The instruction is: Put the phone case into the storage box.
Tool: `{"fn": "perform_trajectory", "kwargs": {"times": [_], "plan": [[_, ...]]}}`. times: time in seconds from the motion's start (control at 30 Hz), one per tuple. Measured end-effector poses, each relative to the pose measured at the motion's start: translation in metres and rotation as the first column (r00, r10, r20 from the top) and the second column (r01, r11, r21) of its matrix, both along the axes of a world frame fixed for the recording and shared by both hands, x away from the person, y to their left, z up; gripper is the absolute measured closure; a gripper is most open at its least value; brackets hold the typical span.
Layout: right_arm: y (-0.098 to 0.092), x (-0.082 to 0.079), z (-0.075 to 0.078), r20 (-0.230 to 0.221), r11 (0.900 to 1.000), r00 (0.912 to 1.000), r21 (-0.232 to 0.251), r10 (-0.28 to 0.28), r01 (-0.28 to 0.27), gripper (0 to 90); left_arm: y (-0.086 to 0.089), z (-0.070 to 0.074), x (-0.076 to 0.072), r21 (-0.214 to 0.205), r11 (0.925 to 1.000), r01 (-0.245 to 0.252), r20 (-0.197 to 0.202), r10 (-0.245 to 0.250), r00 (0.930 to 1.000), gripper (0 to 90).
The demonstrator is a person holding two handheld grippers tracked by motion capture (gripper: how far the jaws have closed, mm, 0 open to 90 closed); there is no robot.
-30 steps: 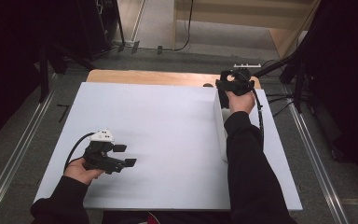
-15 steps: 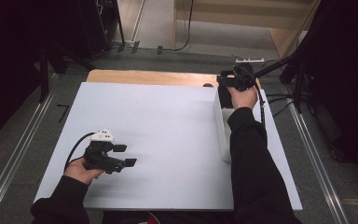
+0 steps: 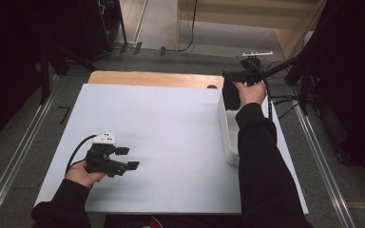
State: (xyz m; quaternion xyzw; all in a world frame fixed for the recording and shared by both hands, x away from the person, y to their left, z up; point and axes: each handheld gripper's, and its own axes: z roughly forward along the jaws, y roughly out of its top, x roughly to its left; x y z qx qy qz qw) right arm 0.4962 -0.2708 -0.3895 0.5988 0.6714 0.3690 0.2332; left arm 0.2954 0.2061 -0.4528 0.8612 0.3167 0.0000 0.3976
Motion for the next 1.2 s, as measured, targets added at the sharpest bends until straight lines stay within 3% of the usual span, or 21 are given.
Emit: {"fn": "perform_trajectory", "kwargs": {"times": [0.47, 0.7, 0.97, 1.03, 1.2], "plan": [[-0.001, -0.001, 0.023, 0.018, 0.9998, 0.9997, 0.008, 0.019, -0.019, 0.4, 0.0, -0.001, 0.0, -0.006, 1.0, -0.001, -0.004, 0.001, 1.0, 25.6], [0.008, -0.004, 0.033, 0.009, 0.9973, 0.9974, 0.014, 0.072, -0.072, 0.4, 0.0, -0.001, 0.001, -0.005, 1.0, -0.001, -0.004, 0.001, 1.0, 25.6], [0.023, -0.012, 0.039, -0.023, 0.99, 0.9899, 0.025, 0.14, -0.139, 0.9, 0.001, 0.0, 0.001, -0.007, 1.0, -0.003, -0.006, 0.003, 1.0, 25.6], [0.025, -0.014, 0.04, -0.029, 0.9858, 0.986, 0.038, 0.164, -0.163, 7.4, 0.001, 0.0, 0.001, -0.007, 1.0, -0.003, -0.007, 0.003, 1.0, 25.6], [0.033, -0.023, 0.043, -0.033, 0.9749, 0.9751, 0.046, 0.219, -0.218, 11.7, 0.001, 0.0, 0.001, -0.005, 1.0, -0.003, -0.007, 0.003, 1.0, 25.6]]}}
